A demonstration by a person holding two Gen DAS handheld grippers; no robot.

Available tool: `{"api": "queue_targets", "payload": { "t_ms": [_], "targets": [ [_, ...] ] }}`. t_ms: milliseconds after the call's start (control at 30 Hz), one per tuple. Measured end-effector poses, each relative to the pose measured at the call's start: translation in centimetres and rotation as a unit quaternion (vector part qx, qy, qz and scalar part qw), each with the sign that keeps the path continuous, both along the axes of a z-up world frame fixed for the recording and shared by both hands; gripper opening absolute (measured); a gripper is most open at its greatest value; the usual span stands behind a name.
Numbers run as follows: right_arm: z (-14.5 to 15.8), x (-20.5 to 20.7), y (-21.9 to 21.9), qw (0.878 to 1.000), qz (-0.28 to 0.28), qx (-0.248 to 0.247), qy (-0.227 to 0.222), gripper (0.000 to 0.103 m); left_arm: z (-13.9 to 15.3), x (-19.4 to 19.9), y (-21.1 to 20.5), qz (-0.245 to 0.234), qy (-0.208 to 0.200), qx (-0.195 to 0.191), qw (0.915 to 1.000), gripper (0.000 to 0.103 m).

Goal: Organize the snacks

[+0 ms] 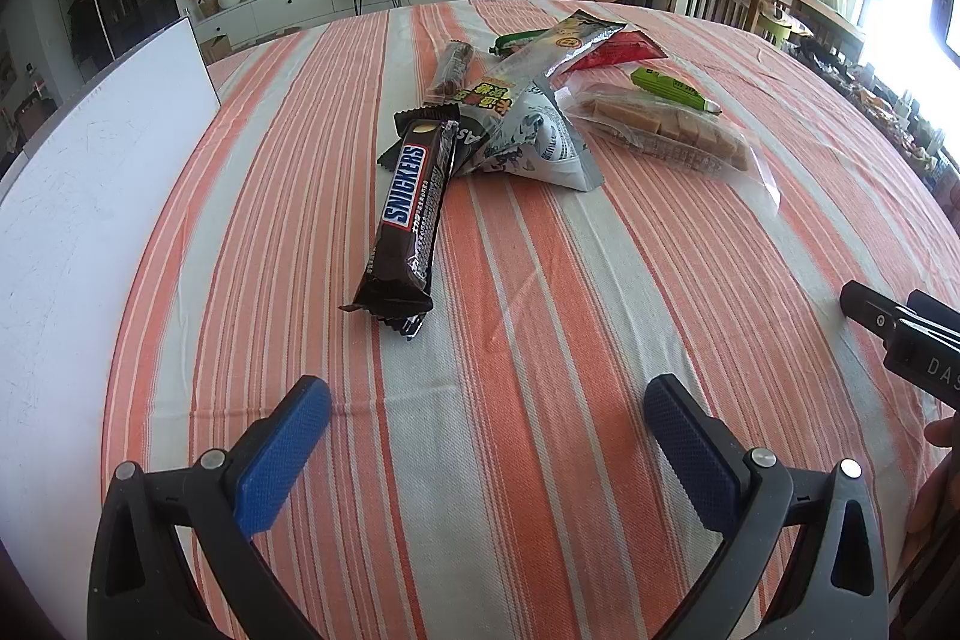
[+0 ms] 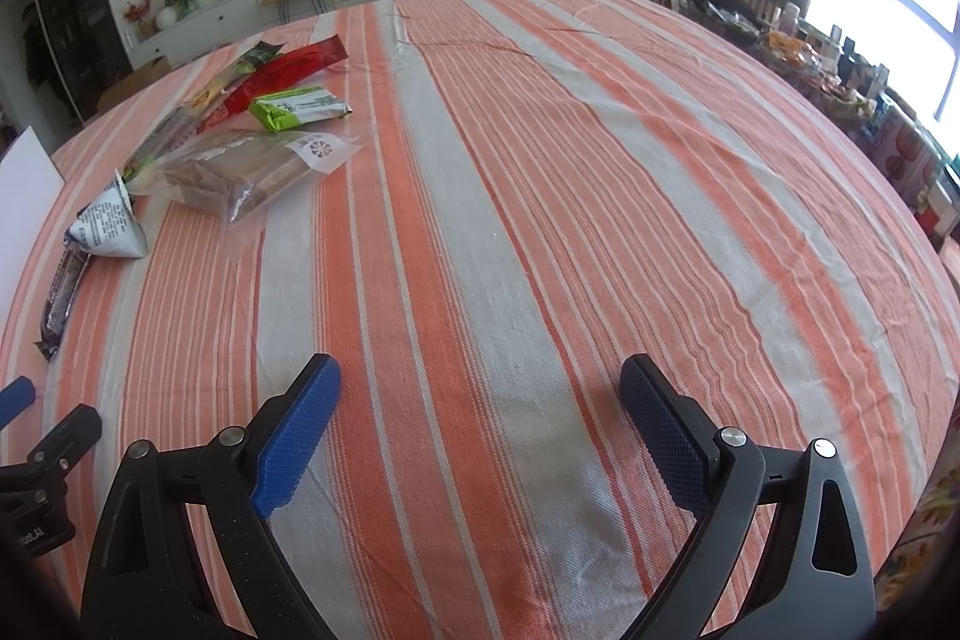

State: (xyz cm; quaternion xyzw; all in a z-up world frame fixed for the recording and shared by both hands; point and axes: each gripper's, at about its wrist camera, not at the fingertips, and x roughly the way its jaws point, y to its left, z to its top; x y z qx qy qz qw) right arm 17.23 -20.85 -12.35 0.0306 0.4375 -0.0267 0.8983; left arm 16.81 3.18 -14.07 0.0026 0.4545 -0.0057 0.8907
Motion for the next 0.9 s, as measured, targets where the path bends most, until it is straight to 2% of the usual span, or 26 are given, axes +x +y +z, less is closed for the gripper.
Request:
{"api": "queue_targets", "payload": {
  "t_ms": [500, 567, 600, 667, 767, 833, 900],
  "targets": [
    [0.0, 0.0, 0.0, 1.0, 0.0, 0.0, 0.0, 0.096, -0.2, 0.1, 0.2, -0.003, 0.002, -0.003, 1.0, 0.103],
    [0.0, 0.0, 0.0, 1.0, 0.0, 0.0, 0.0, 0.096, -0.3, 0.5, 0.4, -0.022, 0.028, -0.005, 0.9993, 0.103],
    [0.0, 0.0, -0.1, 1.0, 0.0, 0.0, 0.0, 0.096, -0.3, 0.7, 0.6, -0.025, 0.042, -0.01, 0.9988, 0.103],
    [0.0, 0.0, 0.0, 1.0, 0.0, 0.001, 0.0, 0.096, 0.5, 0.9, 2.6, -0.001, 0.046, -0.048, 0.9978, 0.103],
    [0.0, 0.0, 0.0, 1.0, 0.0, 0.001, 0.0, 0.096, 1.8, 2.0, 5.8, 0.065, 0.032, -0.104, 0.9919, 0.102],
    [0.1, 0.0, -0.1, 1.0, 0.0, 0.001, 0.0, 0.096, 2.0, 3.7, 6.8, 0.085, 0.045, -0.117, 0.9885, 0.098],
    [0.0, 0.0, 0.0, 1.0, 0.0, 0.001, 0.0, 0.096, 1.5, 5.9, 6.2, 0.06, 0.067, -0.097, 0.9912, 0.094]
  ]
}}
